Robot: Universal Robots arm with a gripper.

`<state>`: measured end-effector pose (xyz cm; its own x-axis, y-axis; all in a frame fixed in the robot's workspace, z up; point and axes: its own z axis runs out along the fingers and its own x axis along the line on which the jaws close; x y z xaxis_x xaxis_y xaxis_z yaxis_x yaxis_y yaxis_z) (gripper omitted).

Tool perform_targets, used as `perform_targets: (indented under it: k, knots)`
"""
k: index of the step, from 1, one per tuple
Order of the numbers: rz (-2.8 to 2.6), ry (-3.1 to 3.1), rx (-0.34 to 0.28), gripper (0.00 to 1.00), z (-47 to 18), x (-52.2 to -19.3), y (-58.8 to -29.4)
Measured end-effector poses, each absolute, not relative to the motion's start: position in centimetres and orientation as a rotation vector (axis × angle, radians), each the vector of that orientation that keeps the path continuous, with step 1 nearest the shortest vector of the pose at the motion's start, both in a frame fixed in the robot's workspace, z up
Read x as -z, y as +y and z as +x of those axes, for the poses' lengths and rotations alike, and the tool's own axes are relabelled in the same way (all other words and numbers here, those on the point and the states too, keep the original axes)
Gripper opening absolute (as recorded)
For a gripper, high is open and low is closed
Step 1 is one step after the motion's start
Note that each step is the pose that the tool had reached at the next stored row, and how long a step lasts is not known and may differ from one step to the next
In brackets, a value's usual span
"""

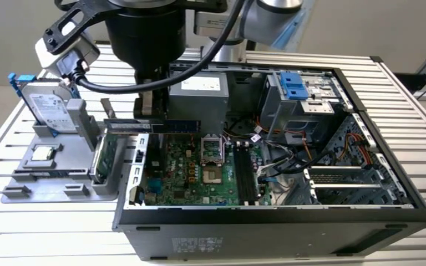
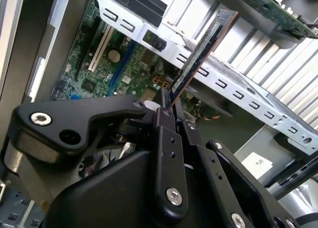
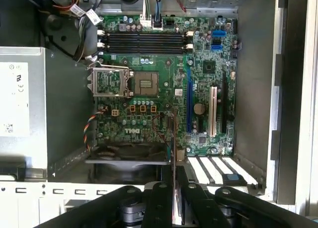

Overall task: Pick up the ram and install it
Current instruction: 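Pick up the ram and move it above insertion slot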

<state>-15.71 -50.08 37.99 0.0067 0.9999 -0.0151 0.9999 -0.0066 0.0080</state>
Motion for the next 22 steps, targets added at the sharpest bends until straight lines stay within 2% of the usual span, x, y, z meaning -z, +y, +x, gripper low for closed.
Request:
perform_targets:
  k: [22]
  knots:
    - [2.217,2.203,0.008,0.0,-12.5,-38.0,-50.1]
